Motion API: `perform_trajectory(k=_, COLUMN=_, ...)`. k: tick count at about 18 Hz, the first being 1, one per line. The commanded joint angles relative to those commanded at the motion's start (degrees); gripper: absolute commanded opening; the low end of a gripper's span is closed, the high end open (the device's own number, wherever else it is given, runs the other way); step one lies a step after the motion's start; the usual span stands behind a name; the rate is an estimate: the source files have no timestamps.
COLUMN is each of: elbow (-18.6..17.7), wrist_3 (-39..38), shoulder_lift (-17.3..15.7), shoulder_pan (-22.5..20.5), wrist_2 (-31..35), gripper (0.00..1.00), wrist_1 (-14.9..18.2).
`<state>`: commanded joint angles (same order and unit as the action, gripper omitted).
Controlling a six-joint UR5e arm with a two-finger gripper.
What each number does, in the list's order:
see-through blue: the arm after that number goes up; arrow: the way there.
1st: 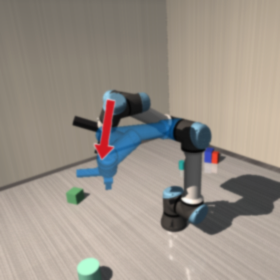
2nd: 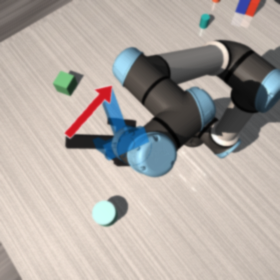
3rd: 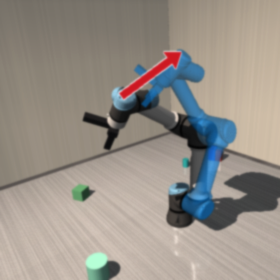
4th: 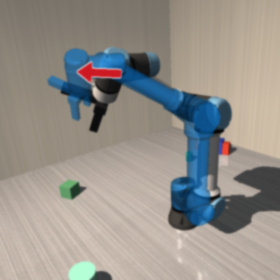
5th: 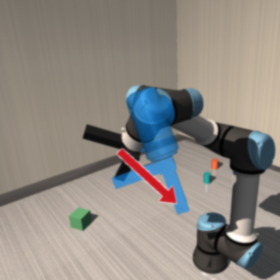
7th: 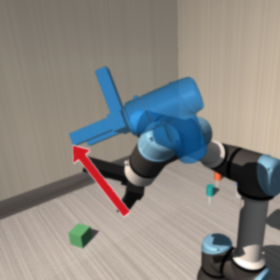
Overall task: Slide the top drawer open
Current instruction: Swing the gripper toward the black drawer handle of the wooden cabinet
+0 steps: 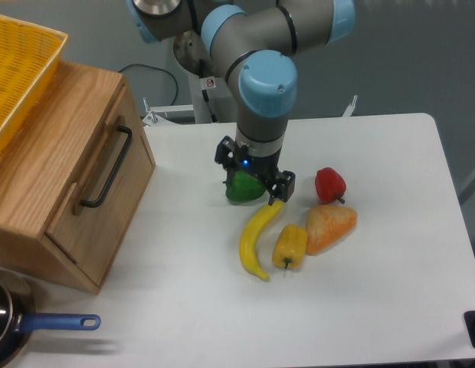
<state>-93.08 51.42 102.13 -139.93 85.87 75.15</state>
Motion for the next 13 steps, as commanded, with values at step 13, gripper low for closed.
perform_trajectory(k=13, elbow=0.97, wrist_3=-8.34, shoulder_lift=-0.27, shoulder_pan=1.76, wrist_2=-7.47, gripper=1.00, wrist_1=3.08)
